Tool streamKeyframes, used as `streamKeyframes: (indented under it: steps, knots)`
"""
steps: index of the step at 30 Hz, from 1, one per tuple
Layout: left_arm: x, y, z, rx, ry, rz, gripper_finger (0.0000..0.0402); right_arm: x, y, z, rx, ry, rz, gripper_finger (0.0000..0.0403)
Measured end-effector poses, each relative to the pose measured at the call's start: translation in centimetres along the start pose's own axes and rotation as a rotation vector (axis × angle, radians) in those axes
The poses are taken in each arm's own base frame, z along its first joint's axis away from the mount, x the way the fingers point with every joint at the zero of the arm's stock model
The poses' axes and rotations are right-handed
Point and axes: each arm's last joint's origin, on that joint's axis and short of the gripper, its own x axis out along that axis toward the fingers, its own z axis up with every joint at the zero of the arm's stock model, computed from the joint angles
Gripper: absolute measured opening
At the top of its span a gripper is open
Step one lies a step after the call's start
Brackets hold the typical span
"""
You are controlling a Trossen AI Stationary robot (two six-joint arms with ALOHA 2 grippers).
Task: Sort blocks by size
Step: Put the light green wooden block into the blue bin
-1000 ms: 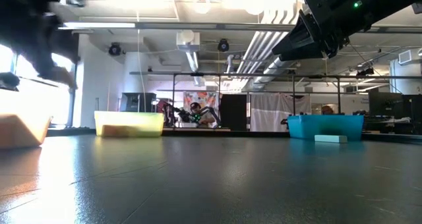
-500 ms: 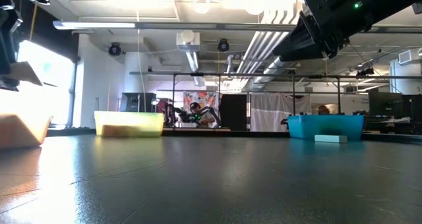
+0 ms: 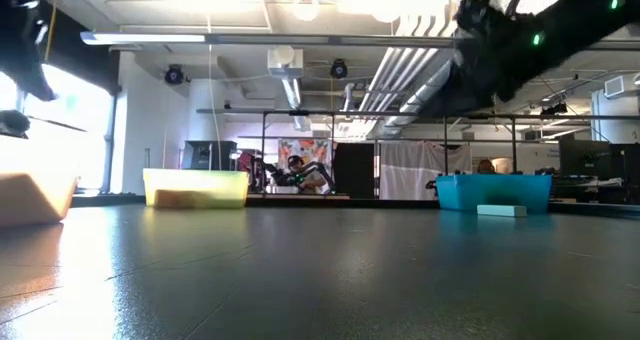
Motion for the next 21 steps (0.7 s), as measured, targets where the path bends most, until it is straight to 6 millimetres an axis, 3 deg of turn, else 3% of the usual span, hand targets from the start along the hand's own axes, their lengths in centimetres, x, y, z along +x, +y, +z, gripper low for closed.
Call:
streamKeyframes:
  steps: [4, 9, 15, 21]
  knots:
    - [-0.1, -0.3, 0.7, -0.006, -0.238, -0.002, 0.0221, 1.9, -0.2, -2.0, 0.017, 0.091, -0.119, 0.0215]
    - [-0.5, -1.9, 1.9, 0.035, -0.504, -0.052, 0.0221, 3.7, -3.2, -4.4, 0.137, 0.292, -0.314, 0.022]
    - [-0.2, -3.3, 3.1, 0.112, -0.53, -0.085, 0.0221, 3.8, -6.6, -5.7, 0.179, 0.506, -0.489, 0.0266]
    - [0.9, -3.8, 3.9, 0.154, -0.506, -0.048, 0.0221, 4.5, -8.8, -8.5, 0.232, 0.54, -0.473, 0.0297]
